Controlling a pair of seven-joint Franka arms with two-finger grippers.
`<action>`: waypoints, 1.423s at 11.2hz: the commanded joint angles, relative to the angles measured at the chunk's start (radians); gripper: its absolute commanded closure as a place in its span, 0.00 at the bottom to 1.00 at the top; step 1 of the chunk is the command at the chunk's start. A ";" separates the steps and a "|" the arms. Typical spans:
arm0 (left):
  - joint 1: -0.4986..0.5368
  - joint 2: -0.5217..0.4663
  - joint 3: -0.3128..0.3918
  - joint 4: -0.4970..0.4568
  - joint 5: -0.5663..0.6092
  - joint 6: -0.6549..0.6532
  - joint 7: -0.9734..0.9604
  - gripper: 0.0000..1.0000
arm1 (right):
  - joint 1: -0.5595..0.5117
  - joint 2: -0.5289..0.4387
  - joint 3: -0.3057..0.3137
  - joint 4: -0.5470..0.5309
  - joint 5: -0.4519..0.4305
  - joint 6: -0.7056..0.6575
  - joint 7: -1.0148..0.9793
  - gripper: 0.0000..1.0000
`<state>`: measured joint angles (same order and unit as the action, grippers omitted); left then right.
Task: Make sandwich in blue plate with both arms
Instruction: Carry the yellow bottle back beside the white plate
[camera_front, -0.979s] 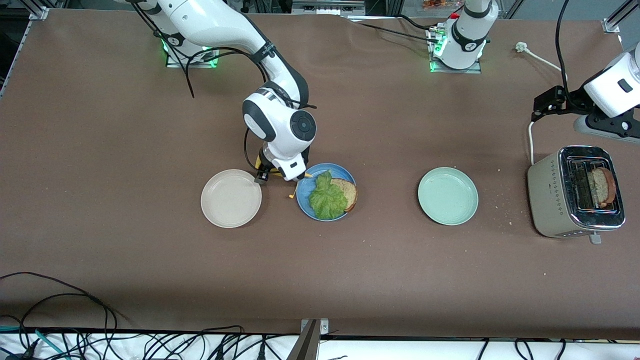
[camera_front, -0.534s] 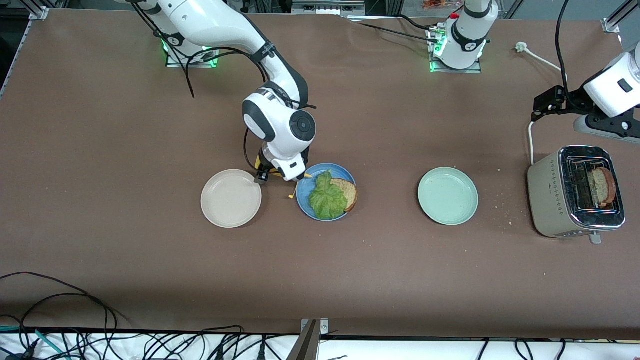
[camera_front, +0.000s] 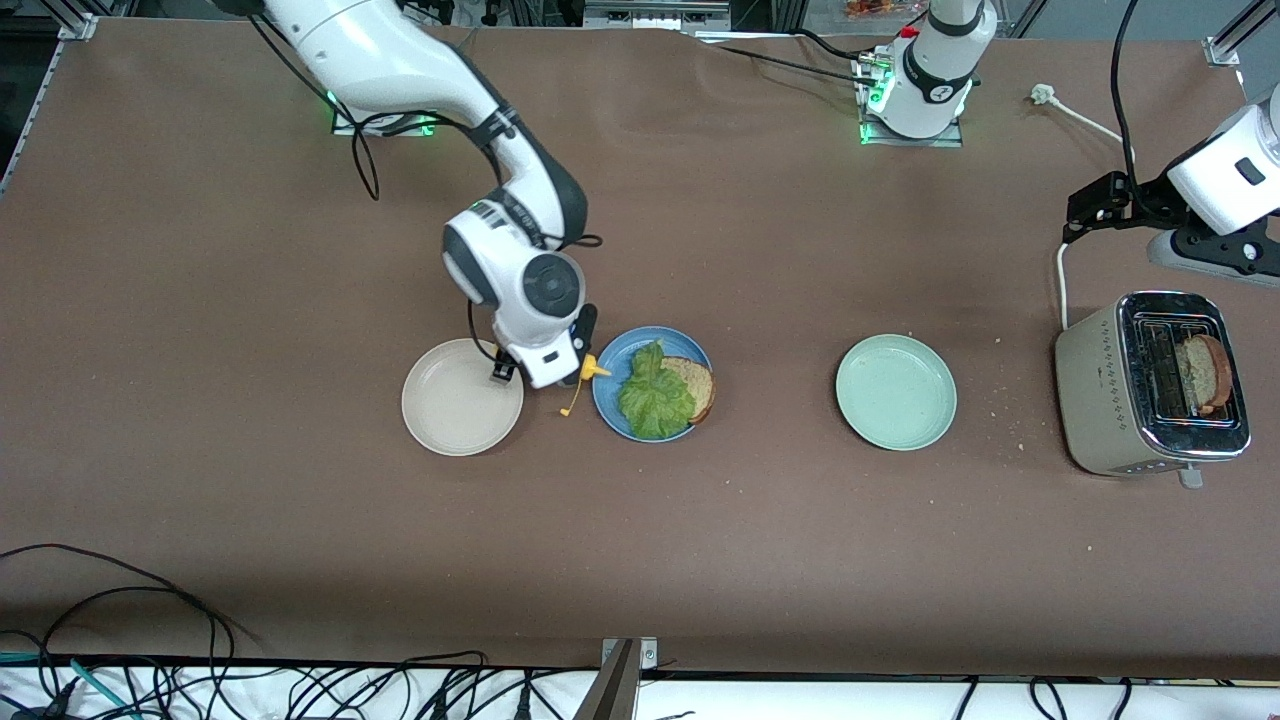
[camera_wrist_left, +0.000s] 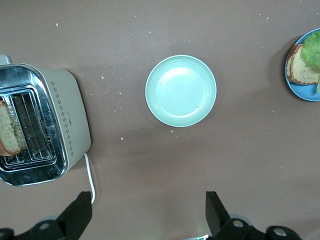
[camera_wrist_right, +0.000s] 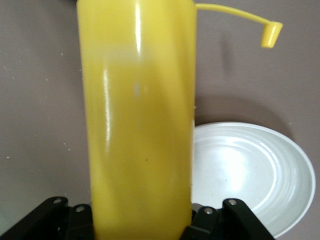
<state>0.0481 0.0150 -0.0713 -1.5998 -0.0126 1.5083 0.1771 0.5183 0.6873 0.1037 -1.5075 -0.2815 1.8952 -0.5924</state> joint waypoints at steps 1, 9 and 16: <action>0.001 0.002 -0.005 0.017 0.016 -0.017 -0.002 0.00 | -0.167 -0.006 0.099 0.062 0.164 -0.007 -0.137 1.00; 0.001 0.002 -0.005 0.017 0.016 -0.017 -0.002 0.00 | -0.746 -0.017 0.436 0.067 0.450 -0.105 -0.671 1.00; 0.001 0.002 -0.005 0.017 0.016 -0.017 -0.002 0.00 | -1.194 0.280 0.642 0.072 0.568 -0.189 -1.324 1.00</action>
<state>0.0481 0.0150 -0.0722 -1.5998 -0.0126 1.5082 0.1771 -0.5911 0.8616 0.6830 -1.4524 0.2294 1.7274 -1.7475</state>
